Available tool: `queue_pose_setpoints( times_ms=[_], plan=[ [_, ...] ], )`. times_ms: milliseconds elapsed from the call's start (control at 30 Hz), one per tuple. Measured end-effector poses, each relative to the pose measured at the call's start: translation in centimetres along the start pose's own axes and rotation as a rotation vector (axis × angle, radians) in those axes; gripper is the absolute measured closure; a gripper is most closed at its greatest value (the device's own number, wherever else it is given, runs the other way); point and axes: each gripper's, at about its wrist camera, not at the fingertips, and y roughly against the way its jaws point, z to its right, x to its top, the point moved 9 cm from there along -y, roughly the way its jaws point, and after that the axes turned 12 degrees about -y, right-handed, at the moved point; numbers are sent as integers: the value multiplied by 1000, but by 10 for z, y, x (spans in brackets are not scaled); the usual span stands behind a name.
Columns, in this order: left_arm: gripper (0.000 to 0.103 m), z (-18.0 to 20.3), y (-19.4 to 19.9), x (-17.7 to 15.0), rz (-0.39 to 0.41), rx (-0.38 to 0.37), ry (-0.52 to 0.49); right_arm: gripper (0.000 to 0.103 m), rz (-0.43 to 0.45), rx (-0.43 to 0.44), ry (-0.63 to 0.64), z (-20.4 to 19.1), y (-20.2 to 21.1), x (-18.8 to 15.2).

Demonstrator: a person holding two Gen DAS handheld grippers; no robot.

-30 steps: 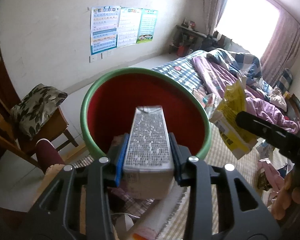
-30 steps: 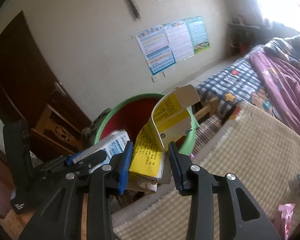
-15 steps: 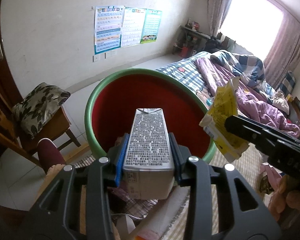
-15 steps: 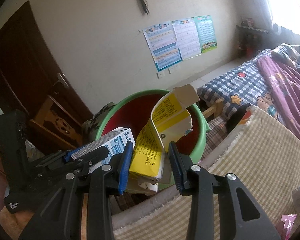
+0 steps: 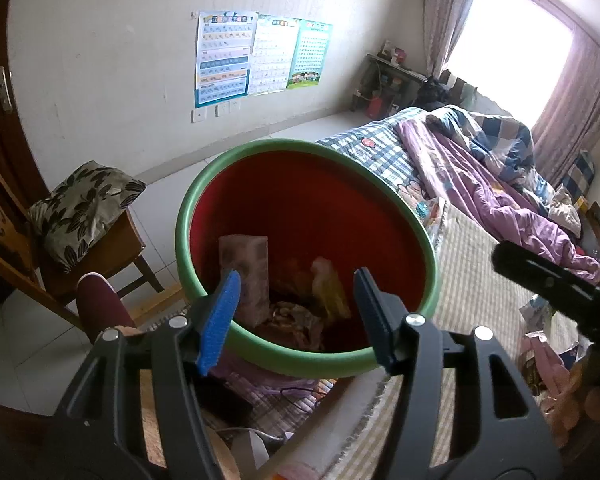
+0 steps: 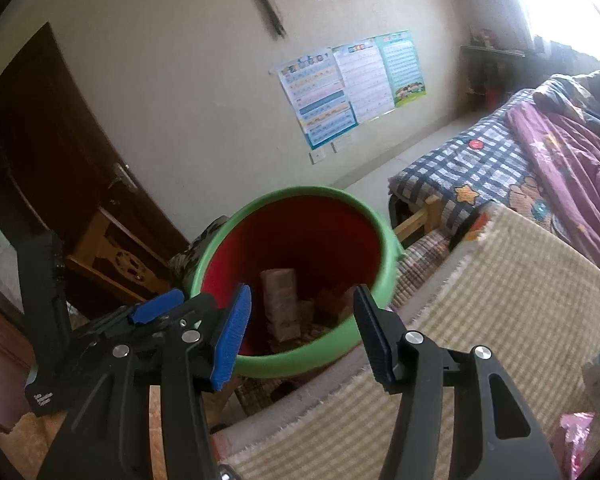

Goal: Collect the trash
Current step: 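Open both tools to drop the carton and yellow wrapper into the bin, then grasp the brown crumpled wrapper with the left tool while the right tool grasps the pink wrapper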

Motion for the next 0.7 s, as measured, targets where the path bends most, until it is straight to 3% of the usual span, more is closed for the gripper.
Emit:
queue_pose_setpoints(
  times_ms=[167,467,700],
  plan=[
    [47,12,4,1,12,-23,-12,50,61,-61,-18,27,34,8],
    [47,71,-1,-11,-24,-137,-114,41,172,-259,-143,124,118,9],
    [43,126,-1,-28,-73,-264,-208,41,108,-354,-253,183,144,-33]
  ],
)
